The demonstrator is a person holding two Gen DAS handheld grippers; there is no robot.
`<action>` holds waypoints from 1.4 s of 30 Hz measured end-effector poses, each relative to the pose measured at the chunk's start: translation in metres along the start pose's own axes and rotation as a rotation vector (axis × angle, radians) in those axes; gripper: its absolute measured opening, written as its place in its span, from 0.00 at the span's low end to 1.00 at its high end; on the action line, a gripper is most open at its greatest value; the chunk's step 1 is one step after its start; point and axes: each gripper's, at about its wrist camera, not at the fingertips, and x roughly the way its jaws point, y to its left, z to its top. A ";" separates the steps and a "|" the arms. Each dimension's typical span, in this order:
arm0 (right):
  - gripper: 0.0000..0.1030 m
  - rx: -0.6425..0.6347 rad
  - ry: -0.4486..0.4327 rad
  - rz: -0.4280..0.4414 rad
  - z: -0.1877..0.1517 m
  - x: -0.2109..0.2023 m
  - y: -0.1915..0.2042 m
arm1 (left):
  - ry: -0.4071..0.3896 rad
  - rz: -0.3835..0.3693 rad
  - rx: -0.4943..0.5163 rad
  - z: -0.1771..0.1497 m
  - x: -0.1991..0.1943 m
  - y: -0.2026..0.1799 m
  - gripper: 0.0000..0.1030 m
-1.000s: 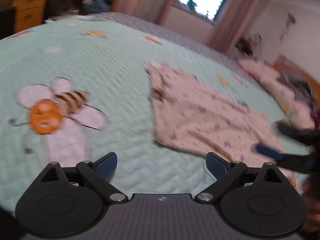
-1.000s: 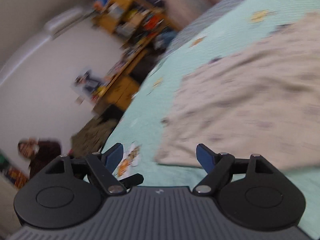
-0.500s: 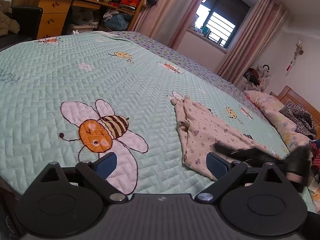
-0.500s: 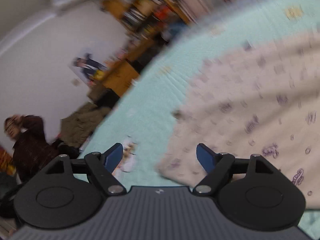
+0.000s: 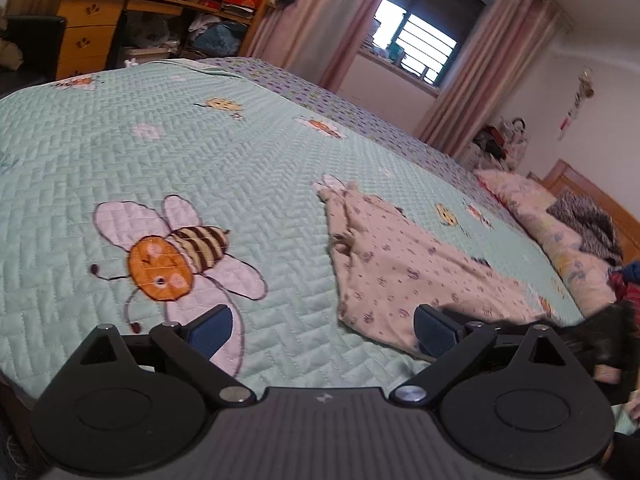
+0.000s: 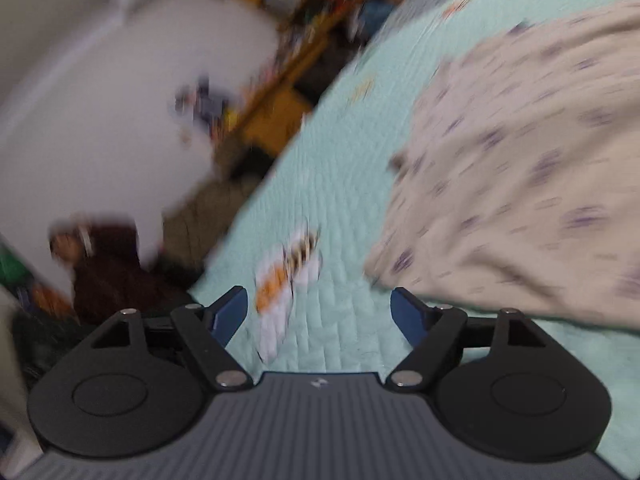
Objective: Fold clothes
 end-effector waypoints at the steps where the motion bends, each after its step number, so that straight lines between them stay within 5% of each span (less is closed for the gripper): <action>1: 0.79 0.021 -0.030 -0.020 0.001 -0.019 -0.008 | 0.012 0.001 0.025 0.000 0.005 -0.008 0.95; 10: 0.81 0.236 -0.258 -0.172 -0.003 -0.144 -0.077 | 0.129 -0.078 0.320 -0.011 0.083 -0.111 0.96; 17: 0.79 0.266 -0.240 -0.203 -0.026 -0.154 -0.087 | 0.300 0.052 0.351 -0.037 0.125 -0.111 0.94; 23: 0.80 0.274 -0.313 -0.169 -0.011 -0.169 -0.079 | 0.300 0.090 0.370 -0.017 0.103 -0.120 0.98; 32: 0.81 0.275 -0.358 -0.196 0.022 -0.160 -0.089 | 0.336 0.147 0.393 -0.006 0.130 -0.138 0.98; 42: 0.81 0.371 -0.344 -0.211 -0.005 -0.166 -0.118 | 0.348 0.158 0.401 -0.006 0.133 -0.145 0.98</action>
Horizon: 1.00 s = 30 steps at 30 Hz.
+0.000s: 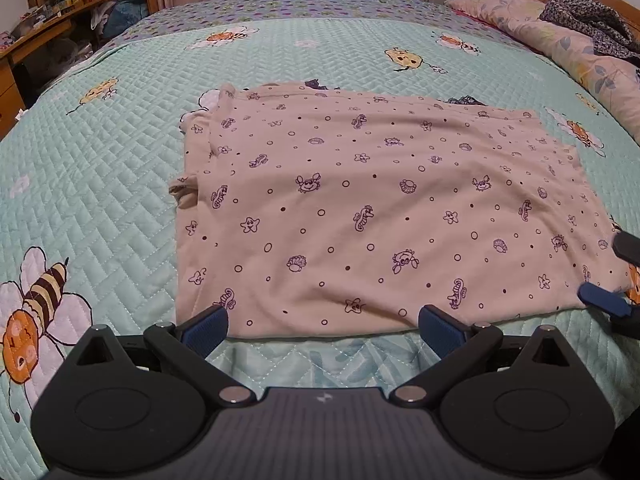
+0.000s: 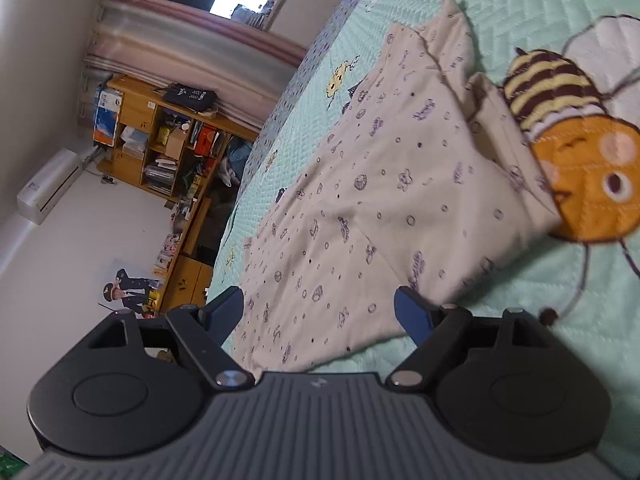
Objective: Fold clothes
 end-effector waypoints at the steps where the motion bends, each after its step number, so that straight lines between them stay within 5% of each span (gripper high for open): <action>1: 0.81 0.001 0.002 -0.001 -0.001 -0.002 0.000 | -0.001 0.000 0.002 0.001 0.000 -0.001 0.98; 30: 0.81 0.012 0.007 0.004 -0.010 -0.008 0.002 | 0.008 0.016 0.044 0.001 -0.001 -0.014 0.99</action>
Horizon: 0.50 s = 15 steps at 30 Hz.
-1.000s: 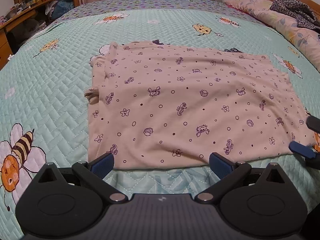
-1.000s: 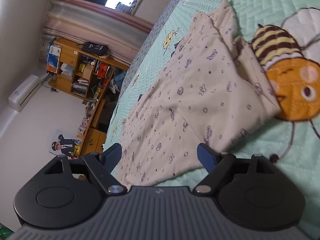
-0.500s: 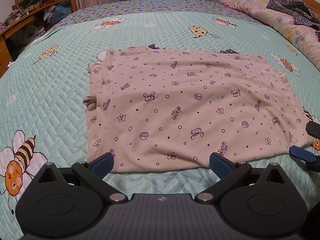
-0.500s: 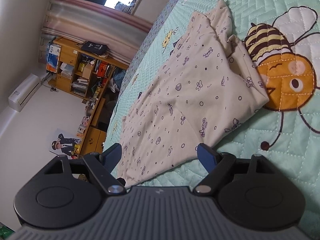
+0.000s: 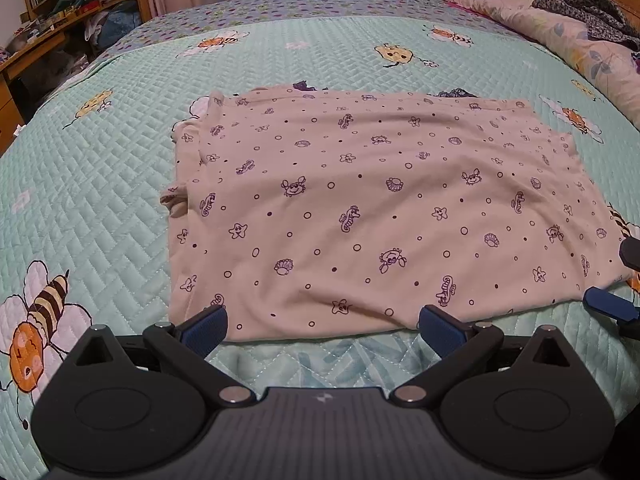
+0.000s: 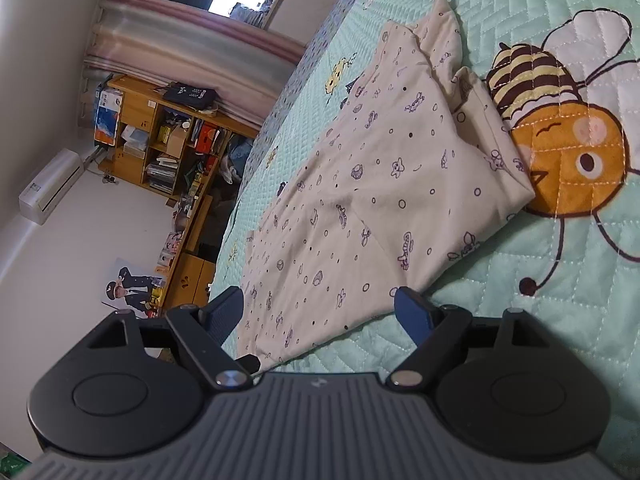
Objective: Fold clothes
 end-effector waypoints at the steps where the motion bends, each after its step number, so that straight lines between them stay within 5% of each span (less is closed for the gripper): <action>1: 0.81 0.001 0.001 0.000 -0.001 -0.001 0.000 | 0.001 -0.001 0.001 0.000 0.000 0.000 0.99; 10: 0.81 0.019 -0.006 0.032 0.005 -0.017 0.006 | 0.001 0.005 0.039 0.000 -0.002 -0.011 0.99; 15: 0.81 -0.010 -0.085 0.048 0.028 -0.045 0.008 | -0.011 0.010 0.196 -0.006 -0.004 -0.054 0.99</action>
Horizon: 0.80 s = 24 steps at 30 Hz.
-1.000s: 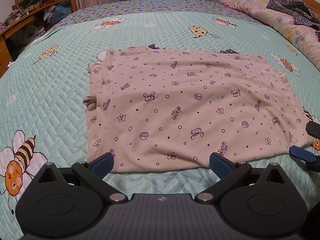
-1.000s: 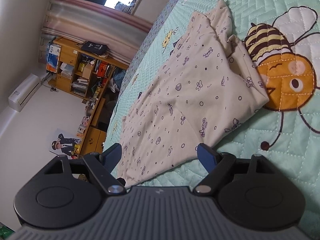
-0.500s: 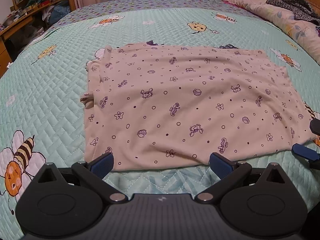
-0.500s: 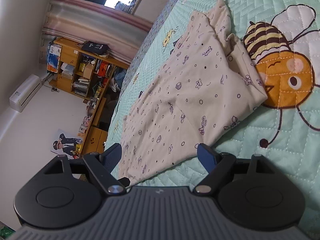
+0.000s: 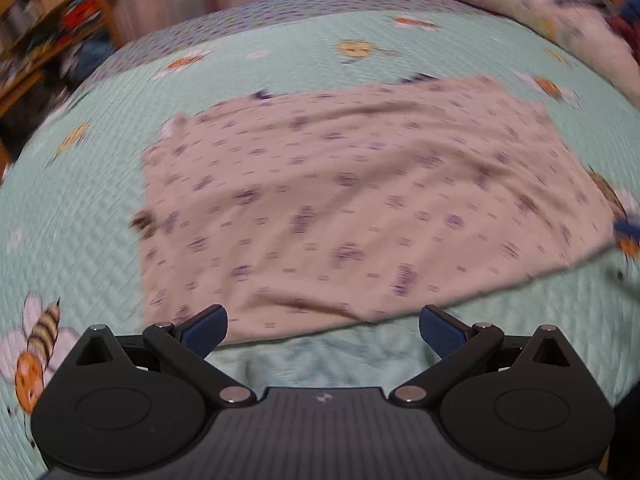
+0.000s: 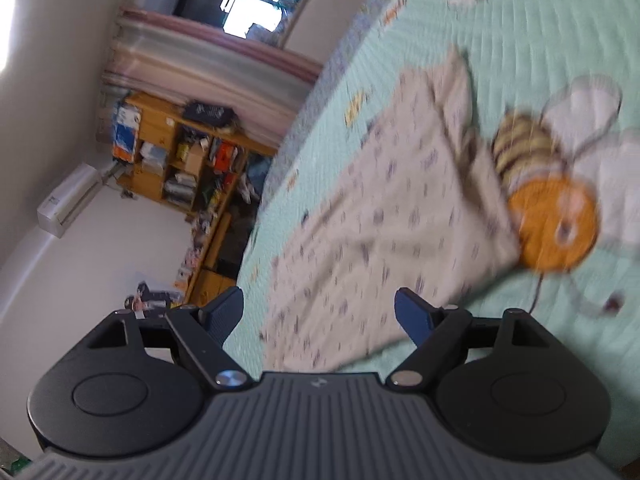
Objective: Fold clothes
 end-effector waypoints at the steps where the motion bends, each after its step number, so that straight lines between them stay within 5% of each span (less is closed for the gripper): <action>1: 0.81 -0.005 -0.016 -0.007 0.005 -0.005 -0.002 | -0.003 0.000 0.043 0.000 0.000 -0.013 0.99; 9: 0.81 0.023 -0.093 -0.050 0.064 -0.020 -0.034 | -0.055 -0.085 0.354 0.010 -0.001 -0.133 0.99; 15: 0.81 0.068 -0.017 -0.070 0.114 0.013 -0.066 | -0.097 -0.055 0.502 0.022 0.016 -0.204 0.99; 19: 0.81 0.081 0.063 -0.061 0.135 0.040 -0.080 | -0.120 -0.040 0.514 0.036 0.027 -0.217 1.00; 24: 0.81 0.042 0.152 -0.024 0.149 0.059 -0.083 | -0.144 -0.061 0.394 0.051 0.041 -0.201 1.00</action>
